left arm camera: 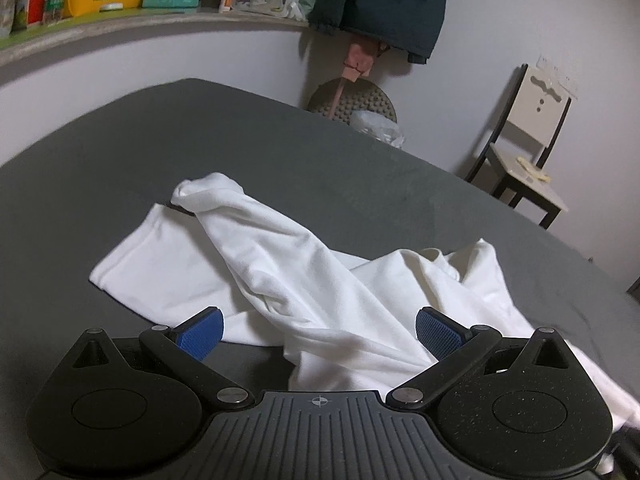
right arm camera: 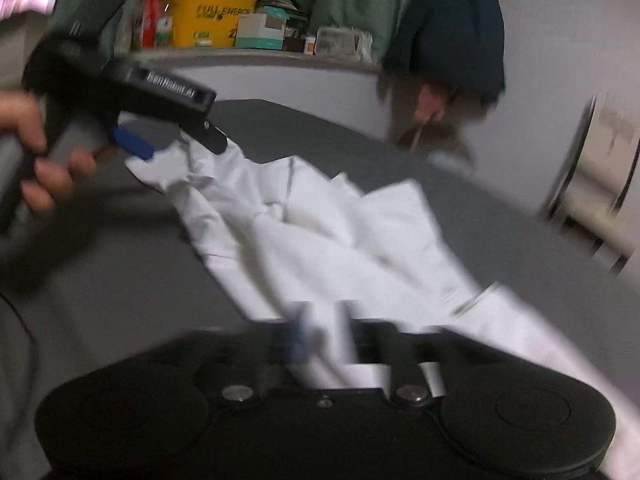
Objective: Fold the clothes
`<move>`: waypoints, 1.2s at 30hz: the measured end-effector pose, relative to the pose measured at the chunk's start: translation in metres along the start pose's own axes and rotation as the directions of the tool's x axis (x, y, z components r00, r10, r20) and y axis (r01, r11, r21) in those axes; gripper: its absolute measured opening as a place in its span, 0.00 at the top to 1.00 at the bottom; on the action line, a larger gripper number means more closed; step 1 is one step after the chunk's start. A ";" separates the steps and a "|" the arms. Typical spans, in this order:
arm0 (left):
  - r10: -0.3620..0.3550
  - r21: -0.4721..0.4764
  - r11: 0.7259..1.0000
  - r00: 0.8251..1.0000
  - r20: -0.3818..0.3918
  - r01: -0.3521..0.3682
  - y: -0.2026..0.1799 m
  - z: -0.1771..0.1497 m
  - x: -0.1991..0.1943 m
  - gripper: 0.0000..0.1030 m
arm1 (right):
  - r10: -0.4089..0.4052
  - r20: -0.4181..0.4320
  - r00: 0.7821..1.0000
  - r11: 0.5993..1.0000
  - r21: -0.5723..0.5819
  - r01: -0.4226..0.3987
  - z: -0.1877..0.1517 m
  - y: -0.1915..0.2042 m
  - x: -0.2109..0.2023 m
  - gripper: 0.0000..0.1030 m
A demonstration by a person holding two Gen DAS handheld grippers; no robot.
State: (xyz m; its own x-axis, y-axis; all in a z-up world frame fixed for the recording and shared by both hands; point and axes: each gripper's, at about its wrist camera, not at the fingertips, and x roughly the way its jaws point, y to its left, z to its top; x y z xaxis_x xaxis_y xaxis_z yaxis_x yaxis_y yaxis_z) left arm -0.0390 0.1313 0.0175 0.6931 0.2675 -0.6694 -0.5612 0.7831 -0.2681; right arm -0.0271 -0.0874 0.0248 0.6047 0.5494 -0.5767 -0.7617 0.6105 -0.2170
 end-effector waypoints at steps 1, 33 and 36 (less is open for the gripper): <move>-0.006 -0.008 1.000 1.000 -0.003 0.006 0.000 0.000 0.000 0.00 | -0.015 0.017 1.000 1.000 -0.018 0.016 0.002 0.002 0.000 0.12; -0.051 -0.086 0.995 0.999 -0.002 0.051 0.011 0.003 0.001 0.00 | 0.499 -0.106 0.860 0.866 0.095 -0.490 -0.006 0.132 -0.076 0.96; -0.032 -0.095 0.995 0.999 -0.003 0.032 0.014 0.002 0.001 0.00 | 0.409 -0.071 0.910 0.910 0.105 -0.401 0.003 0.114 -0.064 0.76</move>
